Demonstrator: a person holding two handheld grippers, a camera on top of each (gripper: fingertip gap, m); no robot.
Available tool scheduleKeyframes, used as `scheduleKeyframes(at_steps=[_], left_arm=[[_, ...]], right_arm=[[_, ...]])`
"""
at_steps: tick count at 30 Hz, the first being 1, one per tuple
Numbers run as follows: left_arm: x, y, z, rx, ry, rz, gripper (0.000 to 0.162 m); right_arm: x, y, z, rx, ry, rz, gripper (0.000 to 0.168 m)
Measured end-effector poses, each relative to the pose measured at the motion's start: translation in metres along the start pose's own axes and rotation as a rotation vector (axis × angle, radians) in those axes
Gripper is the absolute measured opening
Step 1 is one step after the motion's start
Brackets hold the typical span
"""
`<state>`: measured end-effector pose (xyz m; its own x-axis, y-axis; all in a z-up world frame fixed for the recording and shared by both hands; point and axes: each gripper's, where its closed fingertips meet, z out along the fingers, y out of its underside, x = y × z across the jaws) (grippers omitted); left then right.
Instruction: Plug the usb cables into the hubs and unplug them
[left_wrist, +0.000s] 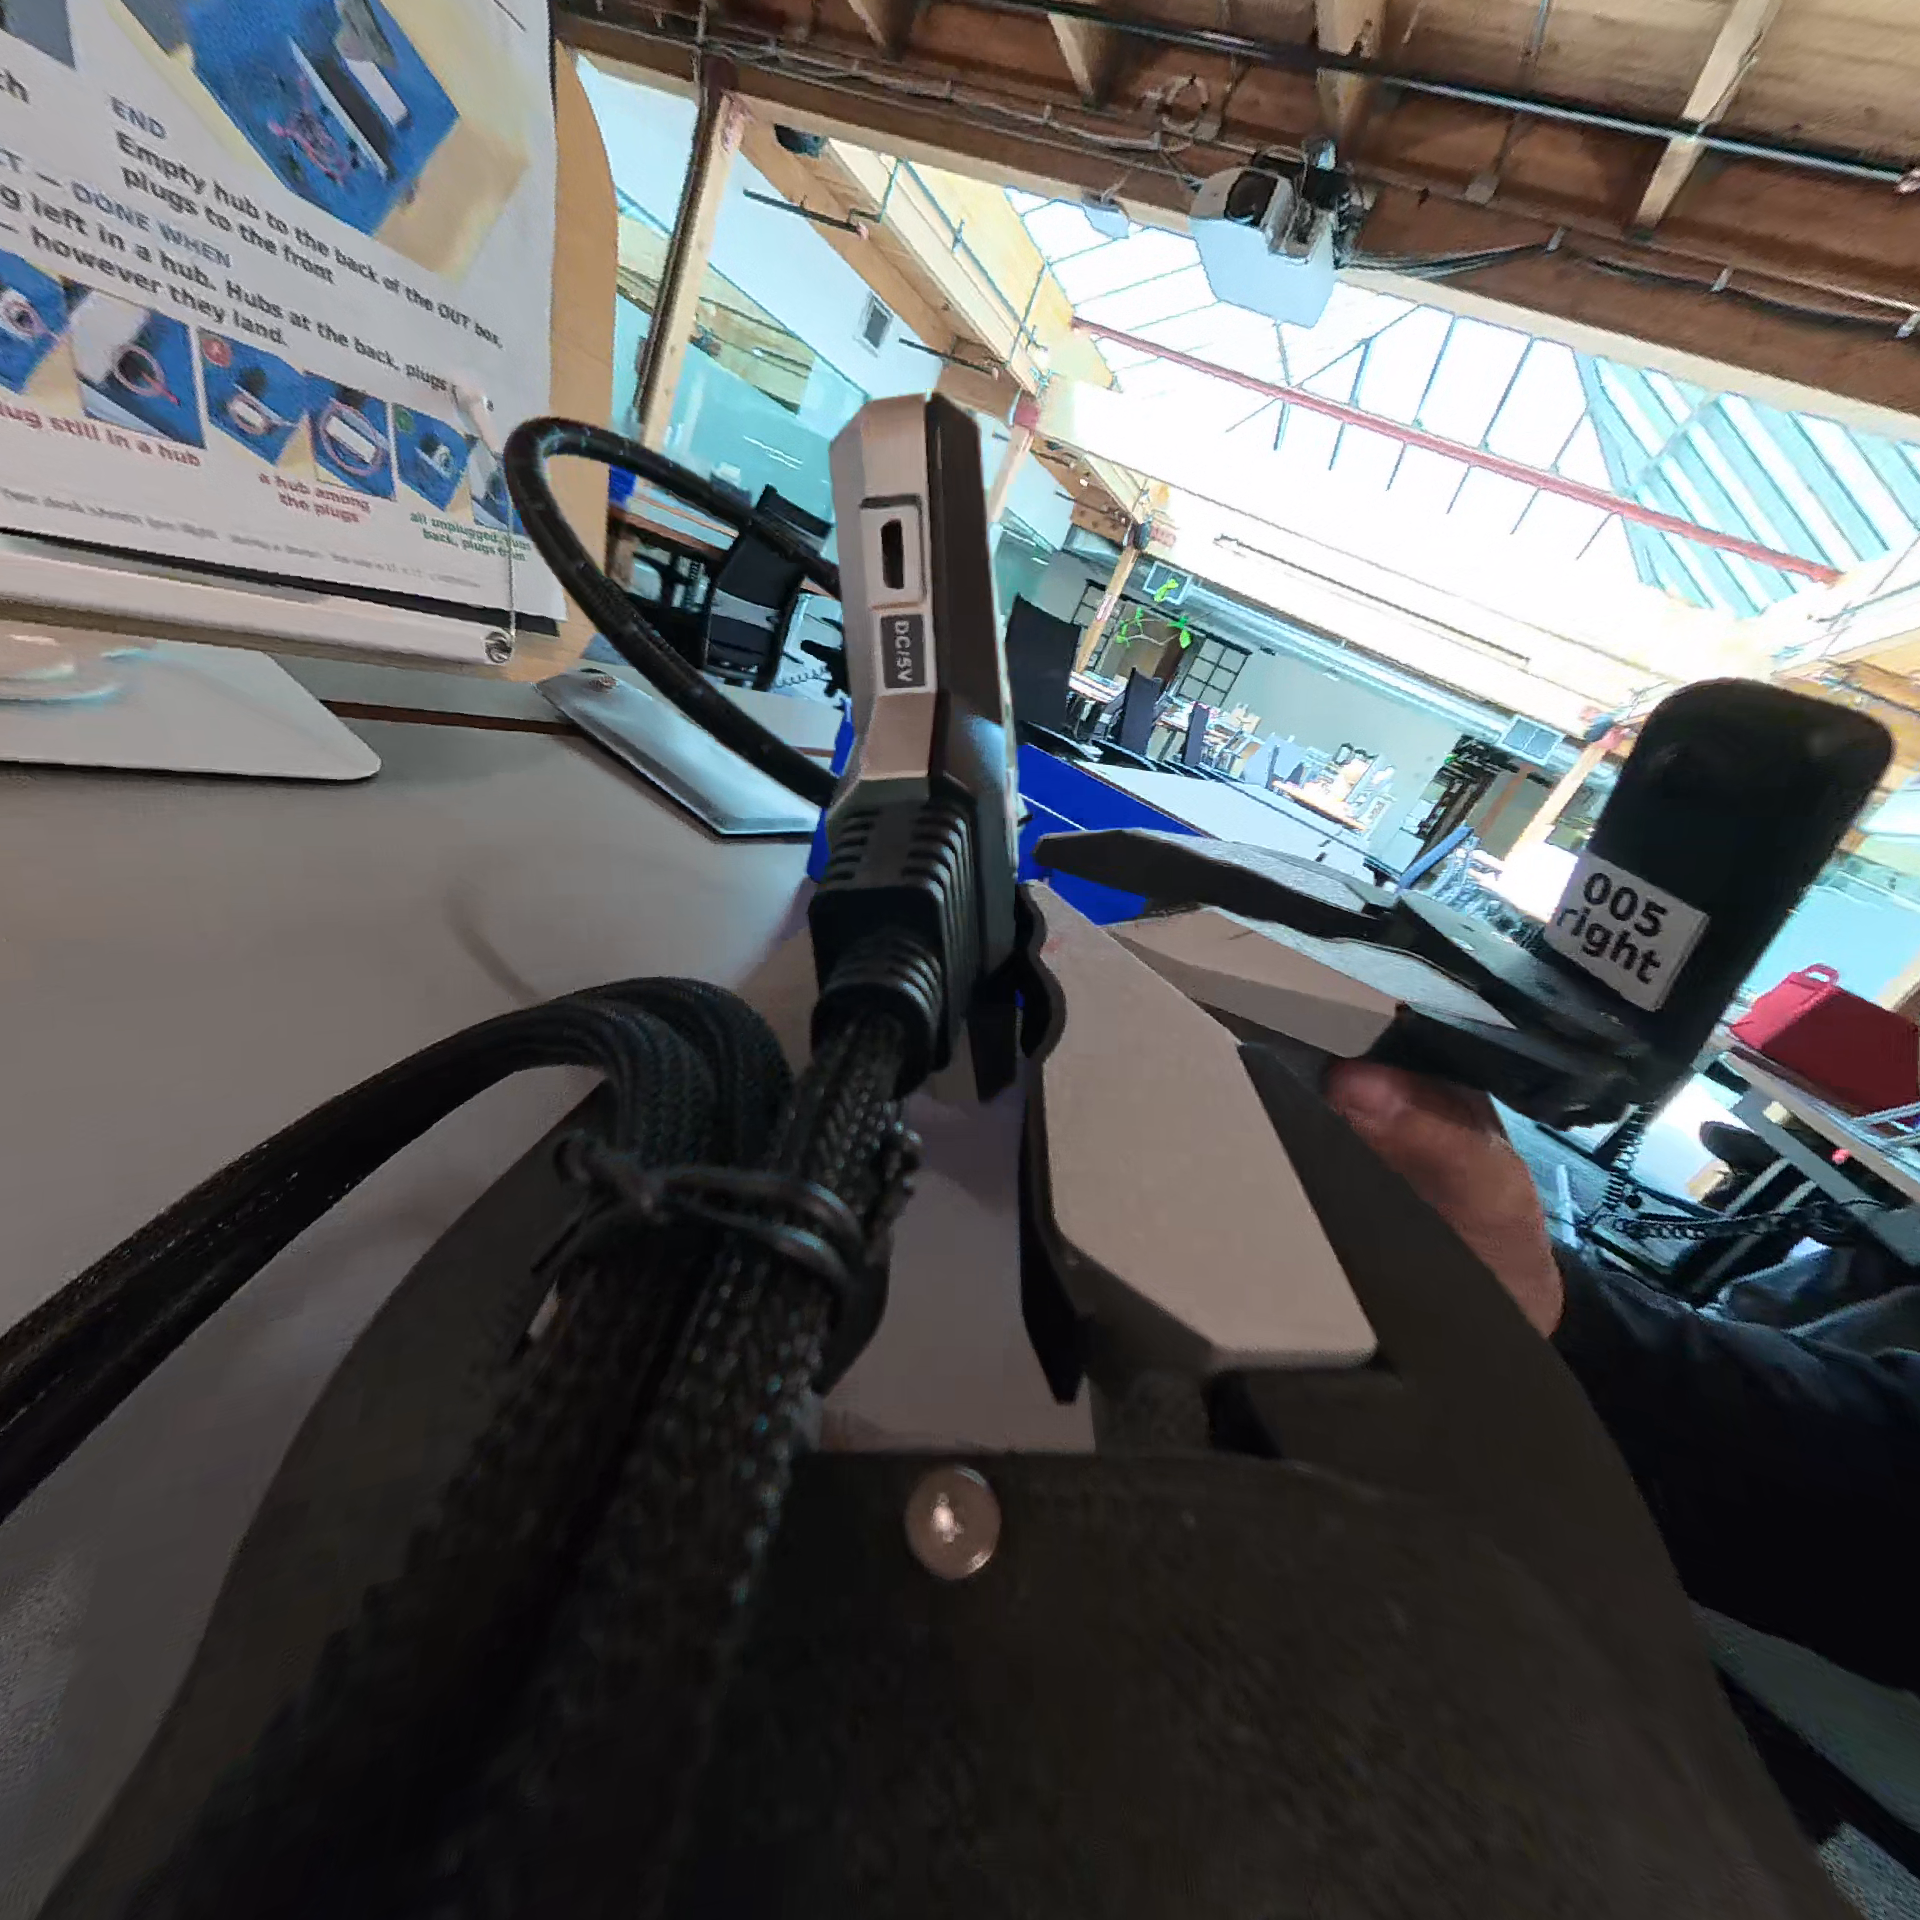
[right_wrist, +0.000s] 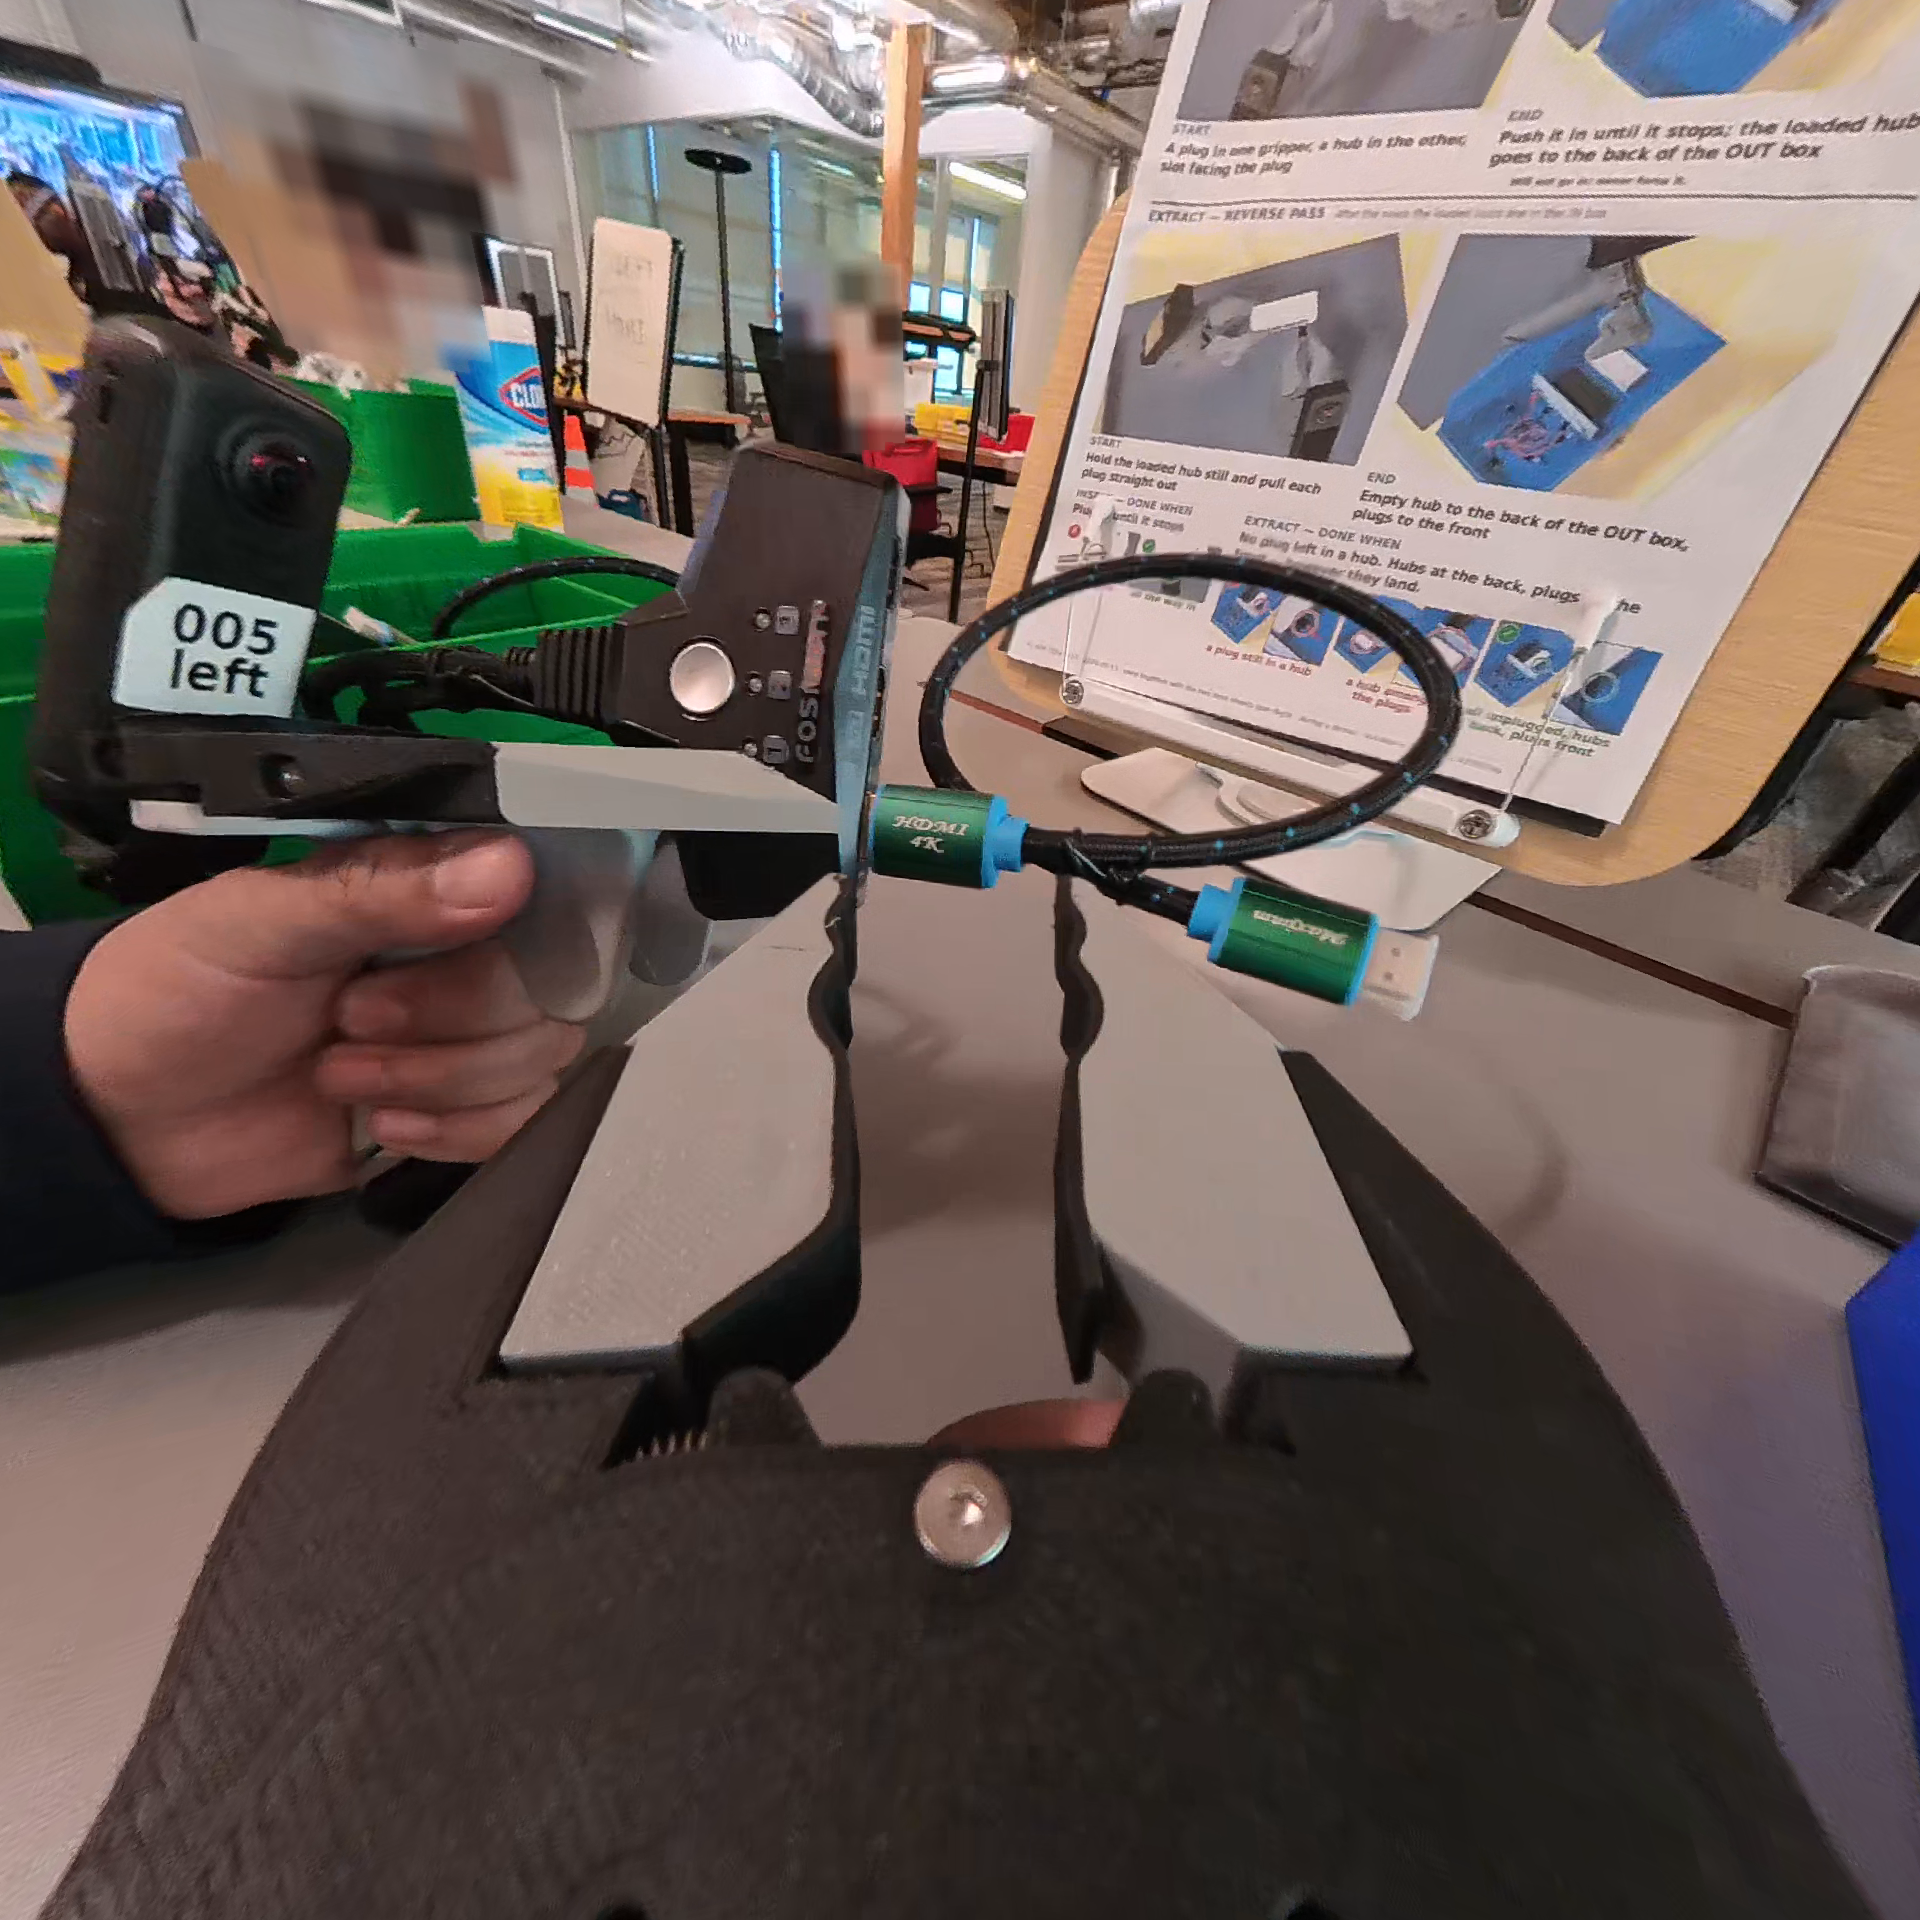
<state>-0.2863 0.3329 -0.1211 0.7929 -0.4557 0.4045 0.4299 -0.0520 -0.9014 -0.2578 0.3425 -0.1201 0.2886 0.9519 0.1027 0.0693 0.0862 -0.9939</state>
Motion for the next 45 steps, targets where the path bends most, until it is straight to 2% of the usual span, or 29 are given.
scheduleKeyframes(at_steps=[1,7,14,17,25,29,35,38,40,45], left_arm=[[0.001,-0.001,0.0,0.005,0.002,0.003,0.018],[0.003,-0.004,0.001,0.029,-0.007,0.04,0.018],[0.009,-0.007,0.001,0.048,-0.013,0.107,0.018],[0.013,-0.007,0.001,0.044,-0.006,0.139,0.019],[0.018,-0.009,0.001,0.061,-0.005,0.178,0.019],[0.024,-0.013,-0.001,0.085,0.017,0.189,0.018],[0.025,-0.009,-0.001,0.056,0.005,0.22,0.017],[0.024,-0.008,-0.002,0.054,-0.022,0.241,0.017],[0.026,-0.01,-0.003,0.071,-0.028,0.25,0.017],[0.028,-0.013,-0.005,0.079,-0.032,0.26,0.015]], right_arm=[[0.002,0.0,0.0,0.001,0.011,0.002,0.036],[0.012,-0.003,0.002,0.019,0.082,0.02,0.045],[0.008,-0.008,0.004,0.035,0.127,-0.07,0.044],[0.011,-0.012,0.003,0.056,0.17,-0.096,0.055],[0.013,-0.016,0.003,0.085,0.201,-0.098,0.062],[0.009,-0.022,0.001,0.14,0.168,-0.06,0.057],[0.008,-0.019,0.002,0.126,0.131,-0.028,0.056],[0.002,-0.02,0.003,0.107,0.15,-0.091,0.045],[-0.005,-0.024,0.003,0.115,0.154,-0.151,0.03],[-0.01,-0.027,0.002,0.116,0.184,-0.251,0.025]])
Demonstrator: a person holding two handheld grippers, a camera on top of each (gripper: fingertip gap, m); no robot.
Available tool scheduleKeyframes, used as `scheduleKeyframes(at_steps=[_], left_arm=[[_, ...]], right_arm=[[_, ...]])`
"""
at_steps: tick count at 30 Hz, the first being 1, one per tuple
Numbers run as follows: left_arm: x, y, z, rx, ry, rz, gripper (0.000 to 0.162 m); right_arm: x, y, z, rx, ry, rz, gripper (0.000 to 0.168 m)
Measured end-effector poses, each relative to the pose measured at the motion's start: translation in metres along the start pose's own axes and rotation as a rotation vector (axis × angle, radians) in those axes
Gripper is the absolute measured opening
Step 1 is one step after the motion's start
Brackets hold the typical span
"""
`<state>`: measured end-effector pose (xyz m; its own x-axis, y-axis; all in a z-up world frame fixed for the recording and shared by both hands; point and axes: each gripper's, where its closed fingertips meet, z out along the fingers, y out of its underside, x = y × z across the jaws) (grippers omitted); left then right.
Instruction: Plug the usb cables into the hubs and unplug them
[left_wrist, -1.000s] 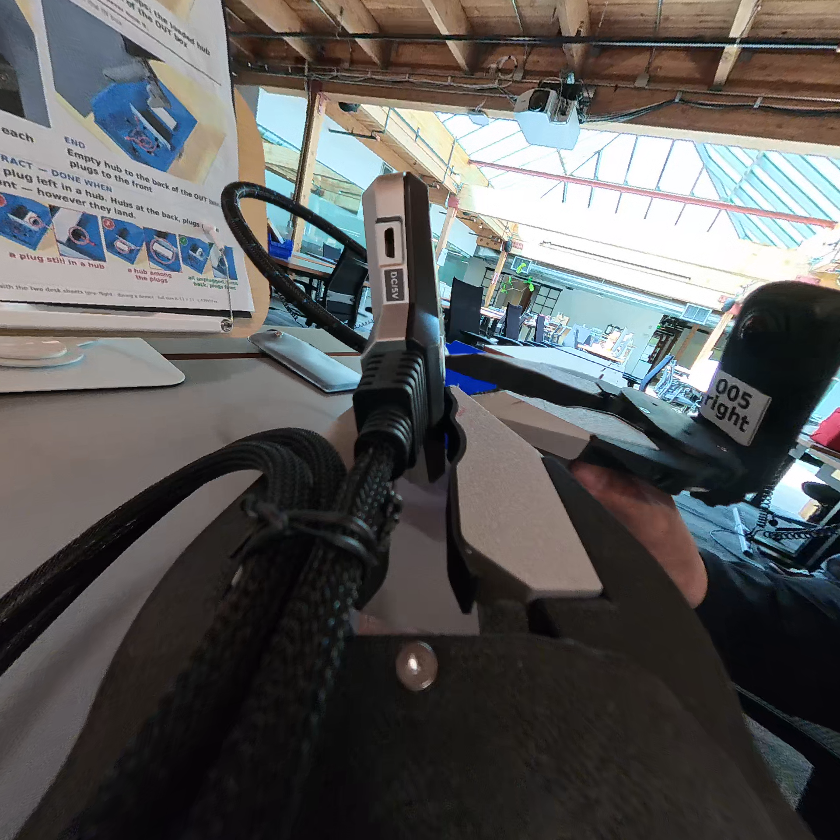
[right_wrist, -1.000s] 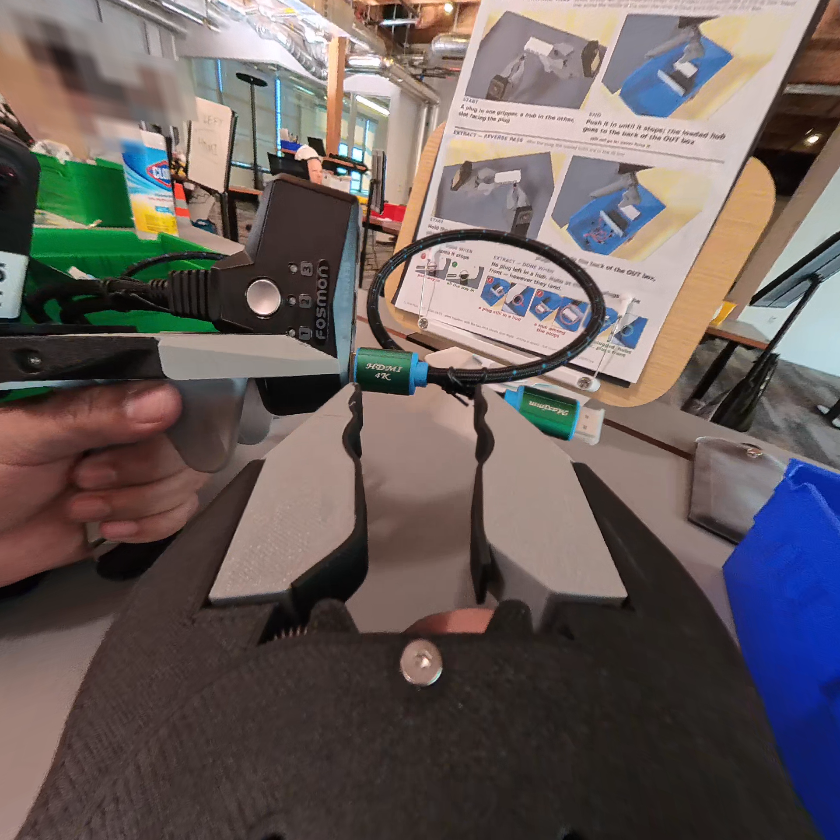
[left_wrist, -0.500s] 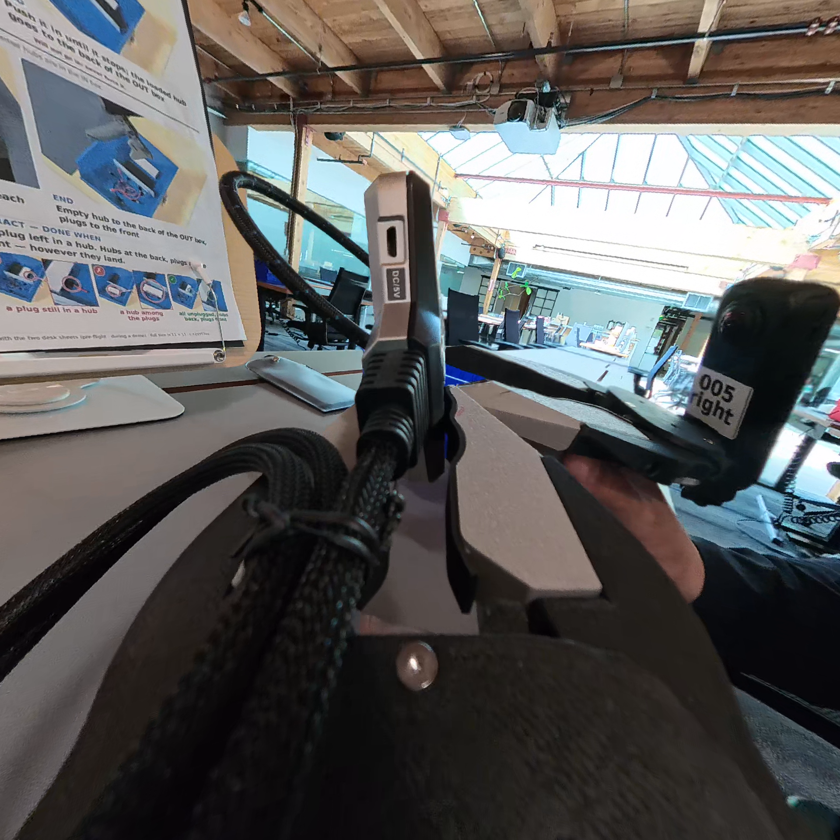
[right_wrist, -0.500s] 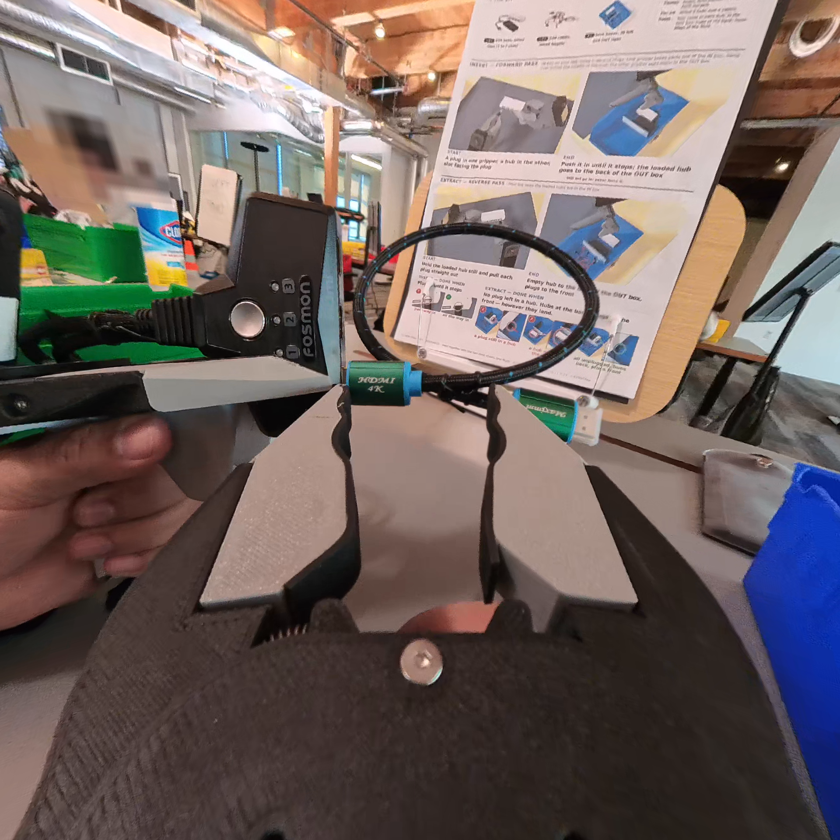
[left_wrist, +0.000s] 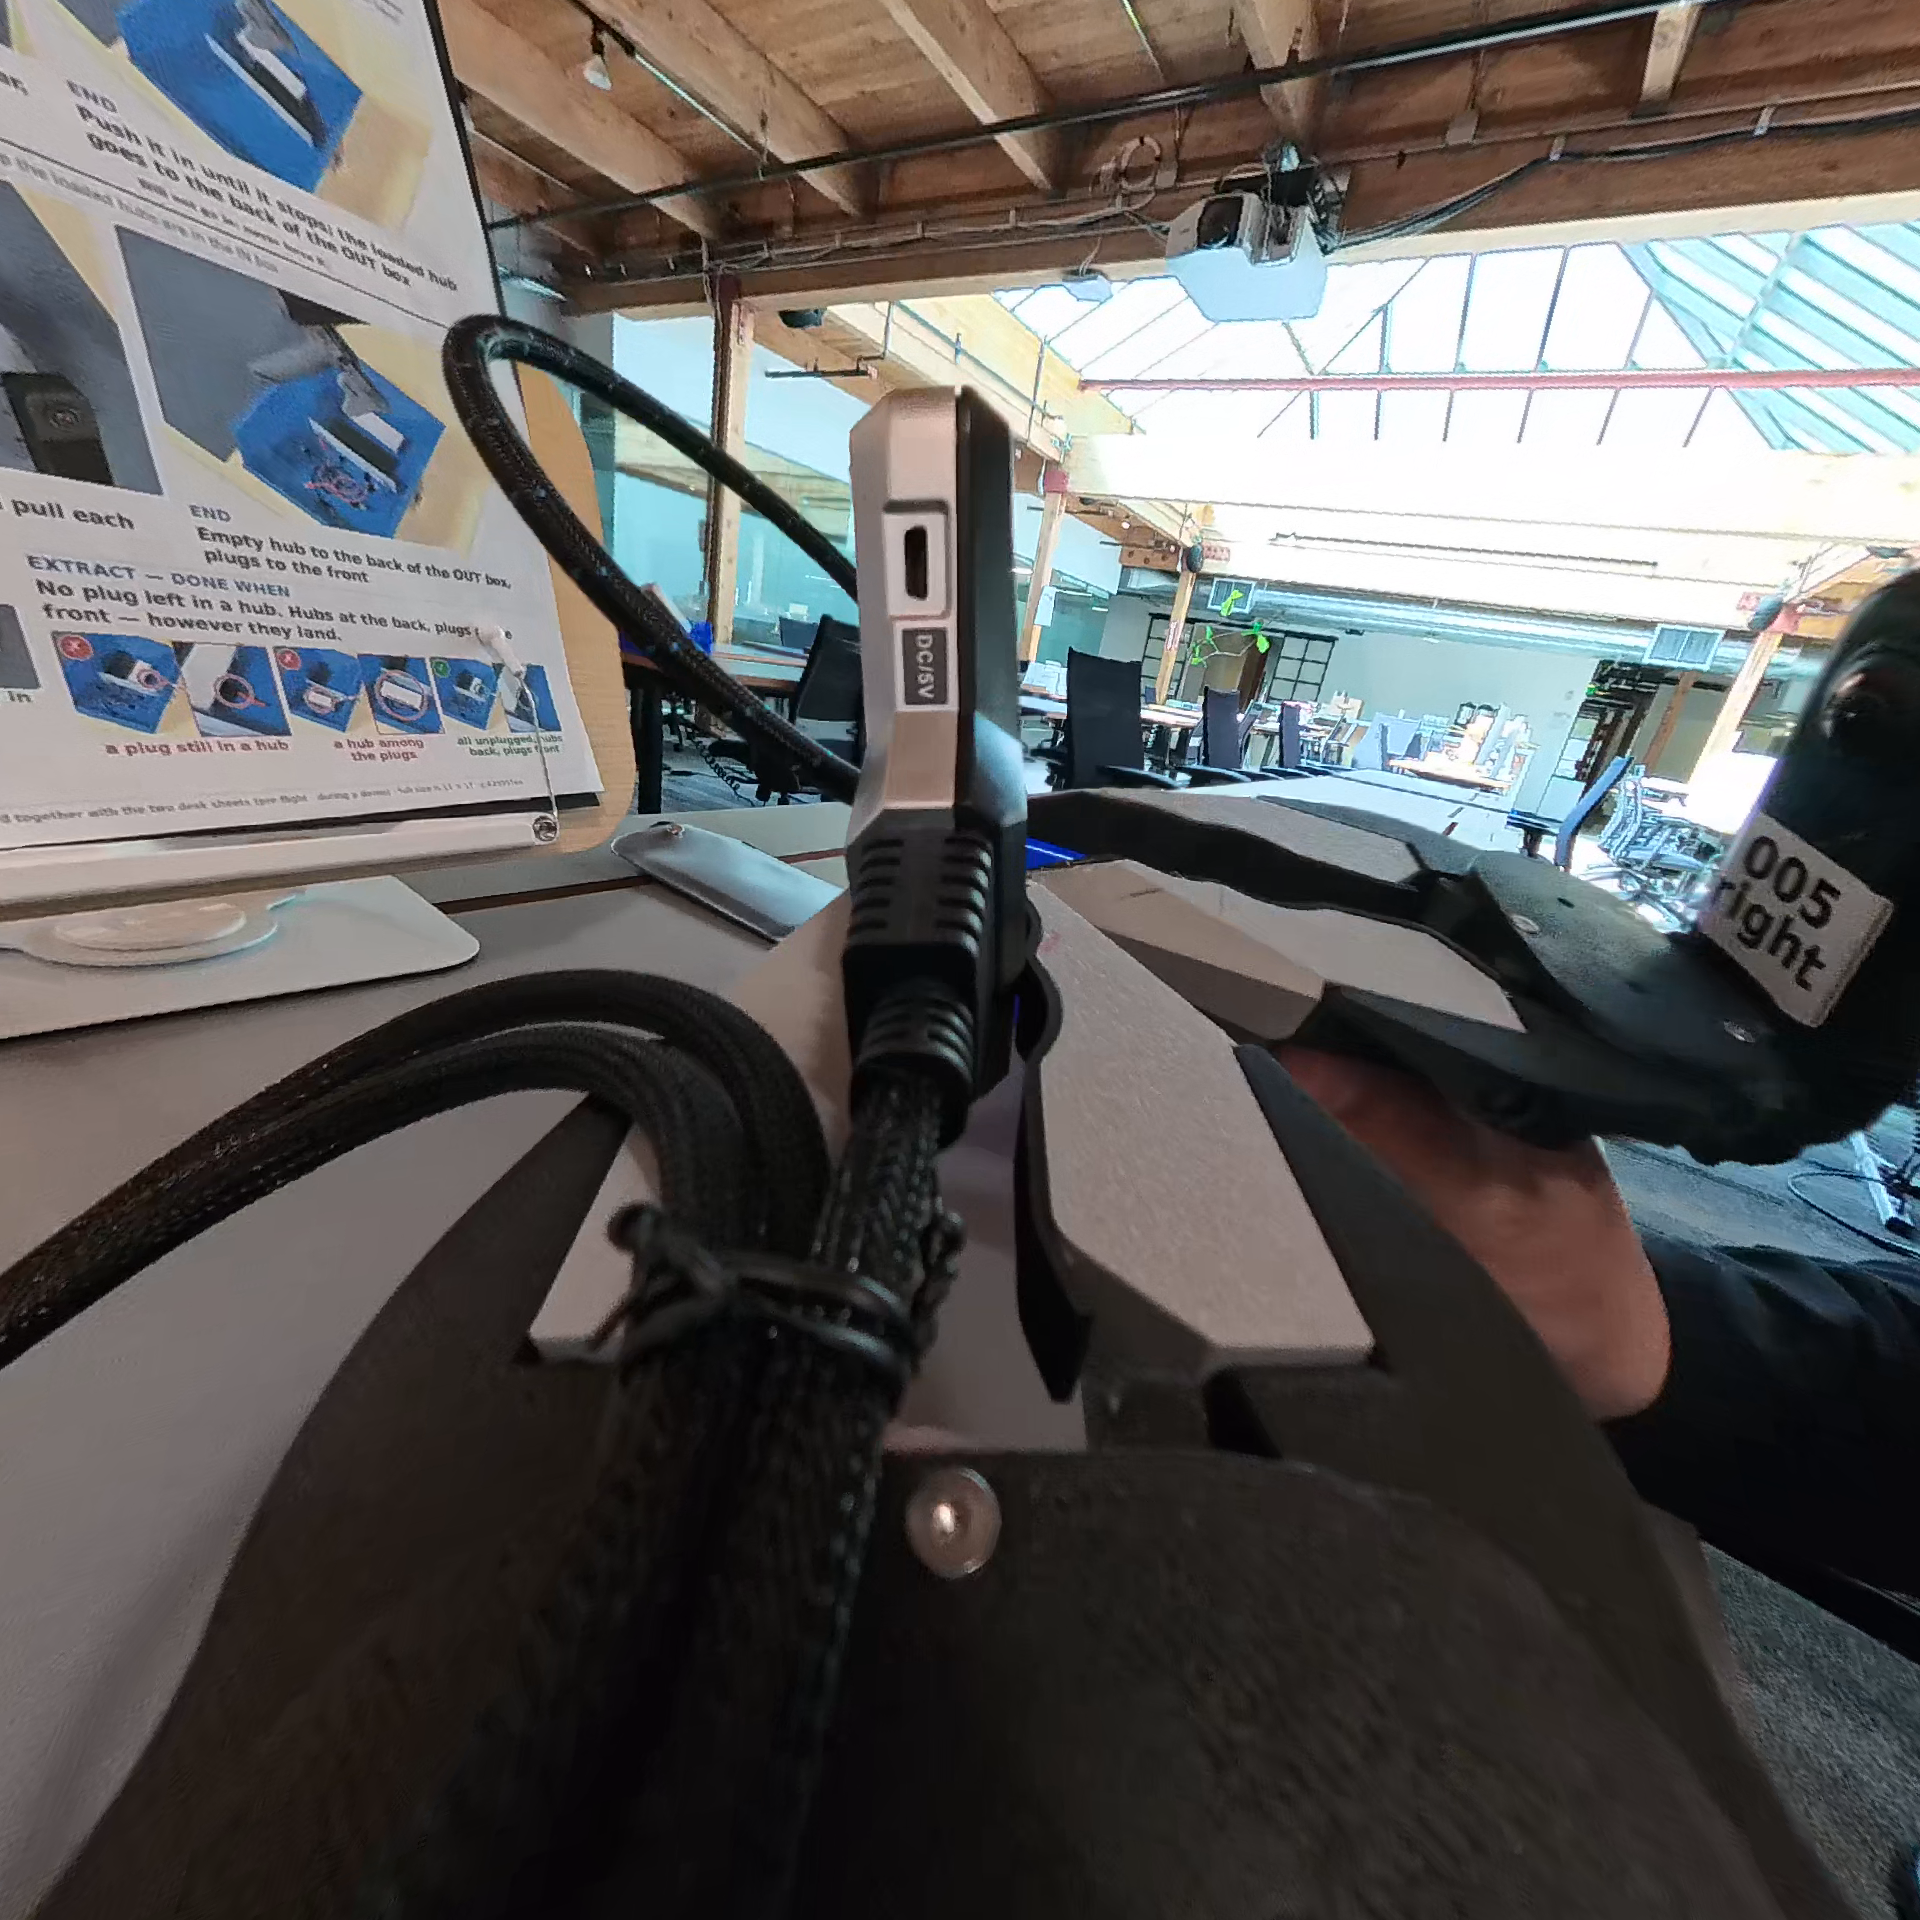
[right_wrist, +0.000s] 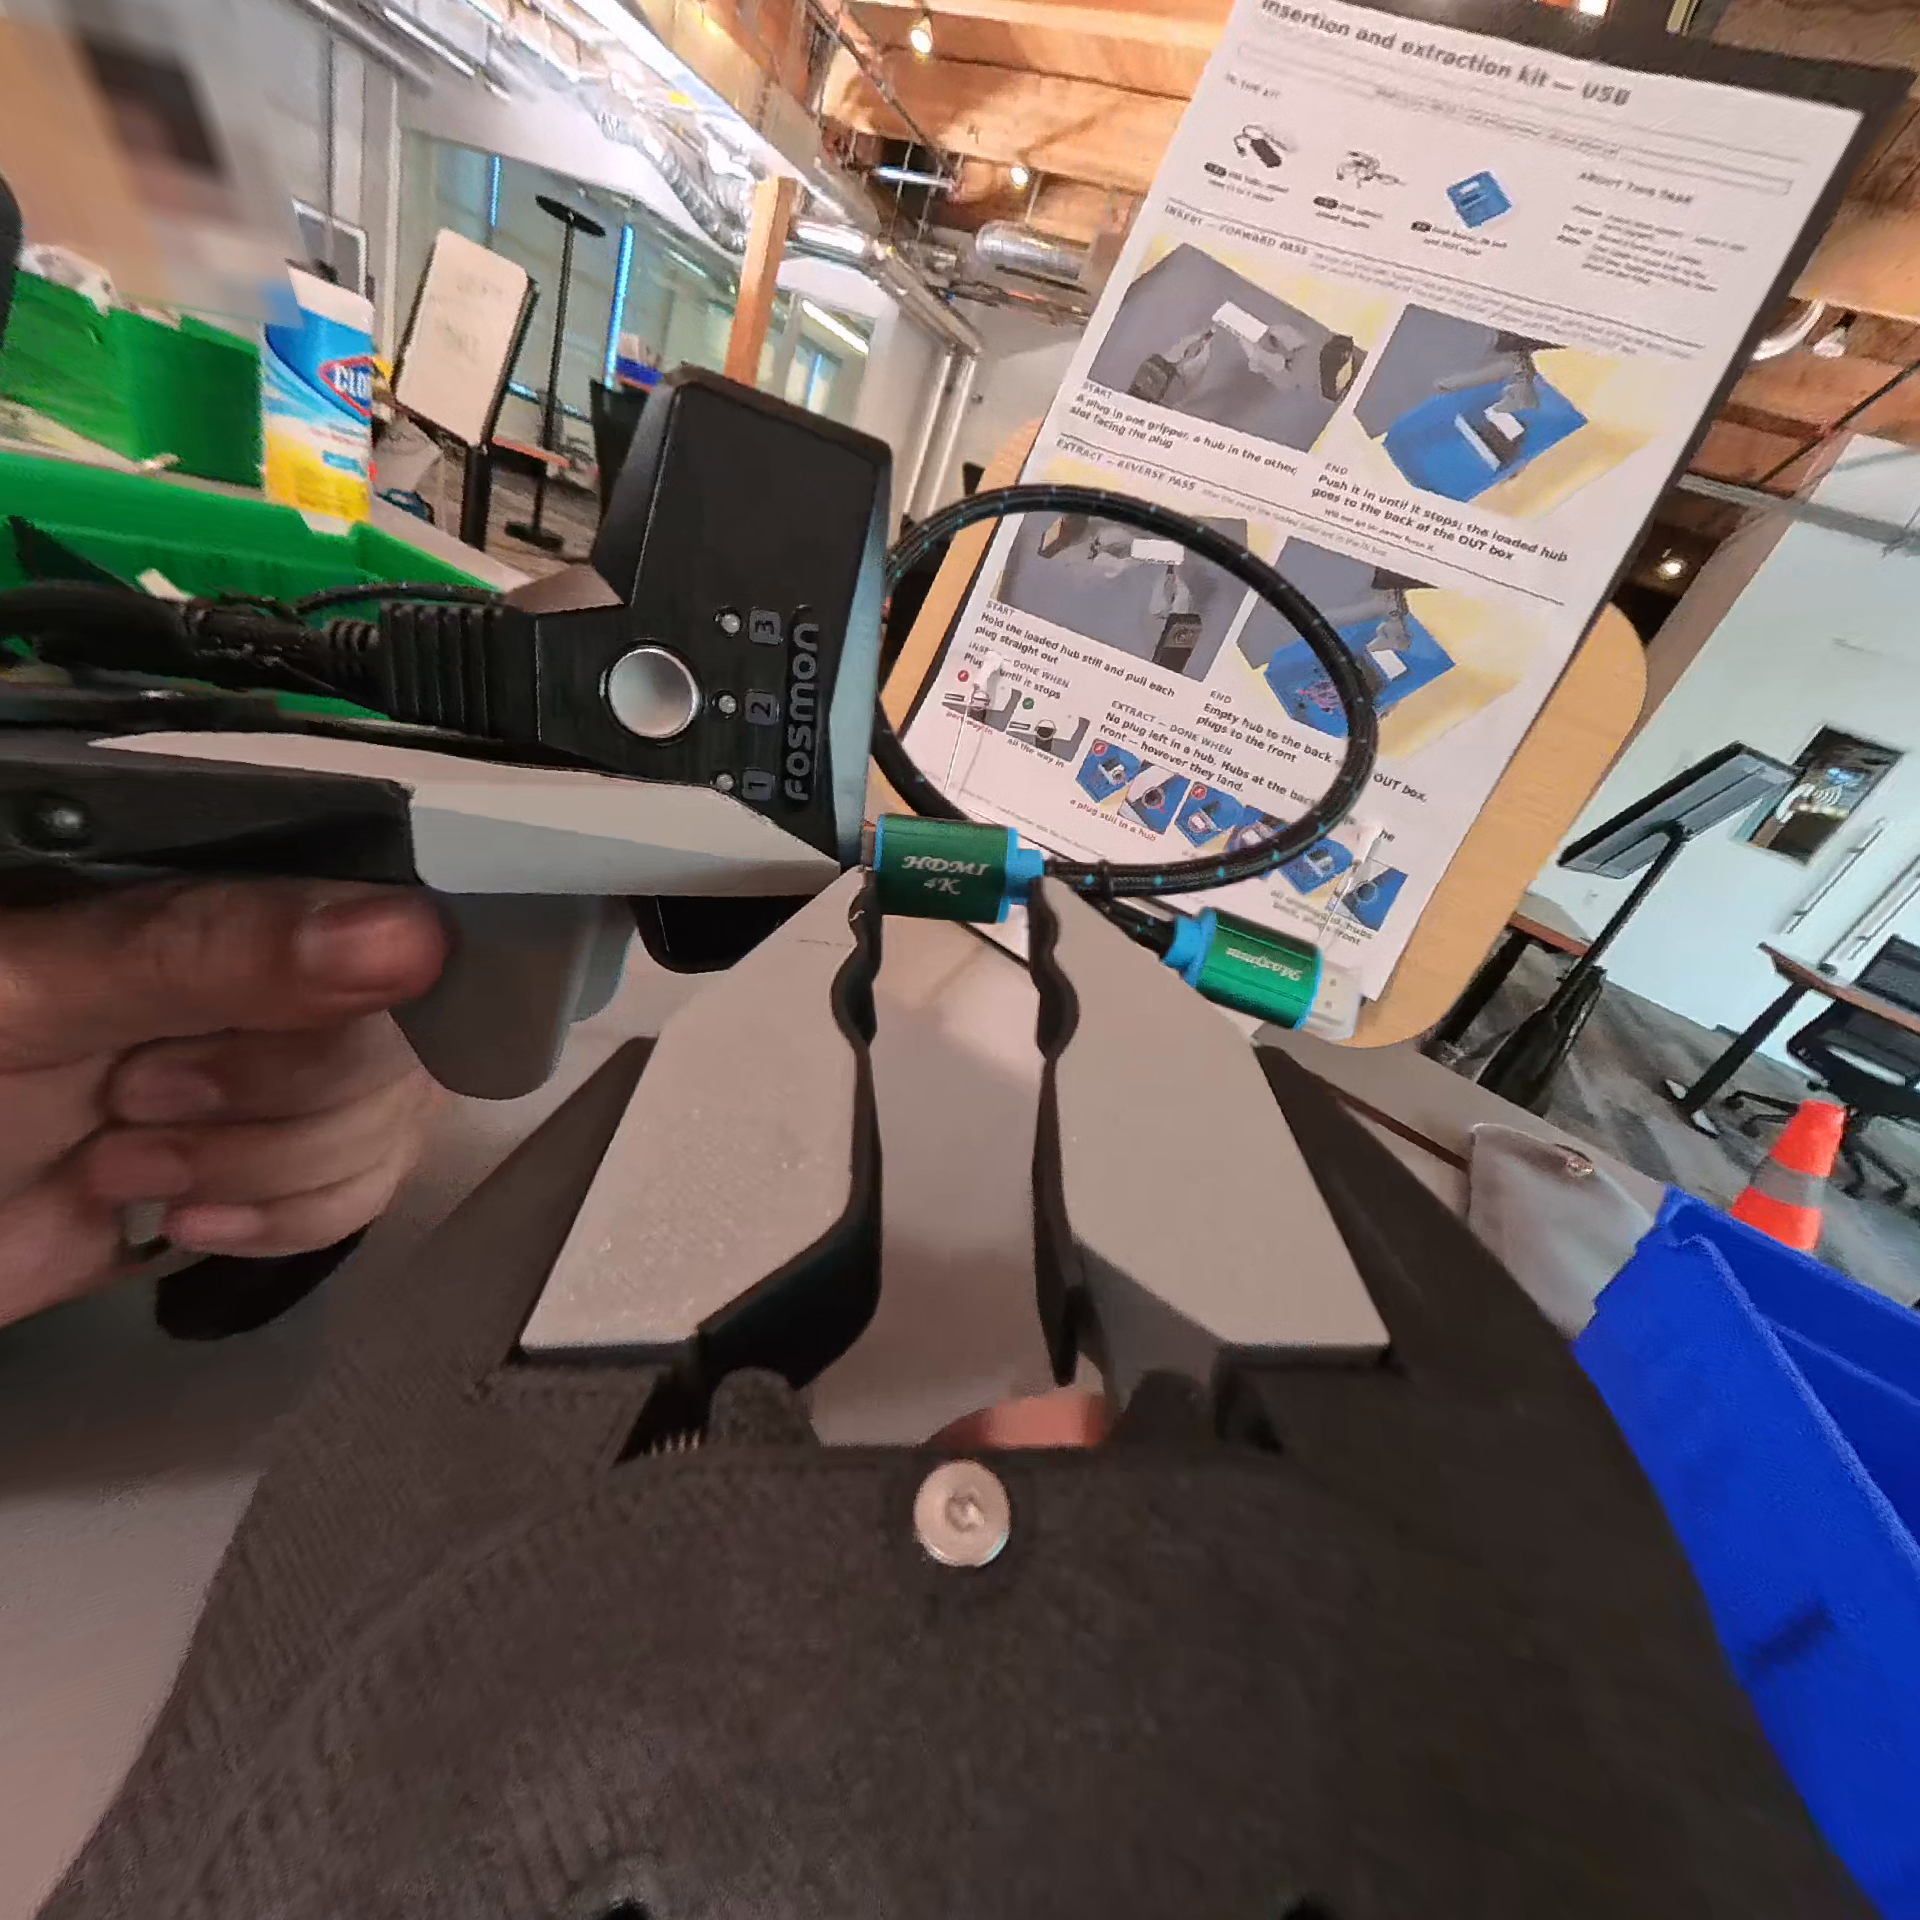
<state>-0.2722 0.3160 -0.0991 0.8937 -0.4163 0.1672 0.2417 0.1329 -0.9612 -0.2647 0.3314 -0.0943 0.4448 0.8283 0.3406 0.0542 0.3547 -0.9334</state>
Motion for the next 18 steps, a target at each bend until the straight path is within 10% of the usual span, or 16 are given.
scheduleKeyframes(at_steps=[5,10,18], left_arm=[[0.005,-0.002,-0.002,0.005,0.023,0.01,0.016],[0.023,0.003,0.001,-0.007,0.083,0.07,0.018],[-0.001,-0.01,-0.004,0.046,0.051,-0.069,0.016]], right_arm=[[0.017,-0.003,-0.003,0.011,0.173,-0.165,0.0],[0.035,-0.003,-0.004,0.048,0.072,0.088,0.0],[0.022,-0.006,-0.011,0.086,-0.02,0.177,0.027]])
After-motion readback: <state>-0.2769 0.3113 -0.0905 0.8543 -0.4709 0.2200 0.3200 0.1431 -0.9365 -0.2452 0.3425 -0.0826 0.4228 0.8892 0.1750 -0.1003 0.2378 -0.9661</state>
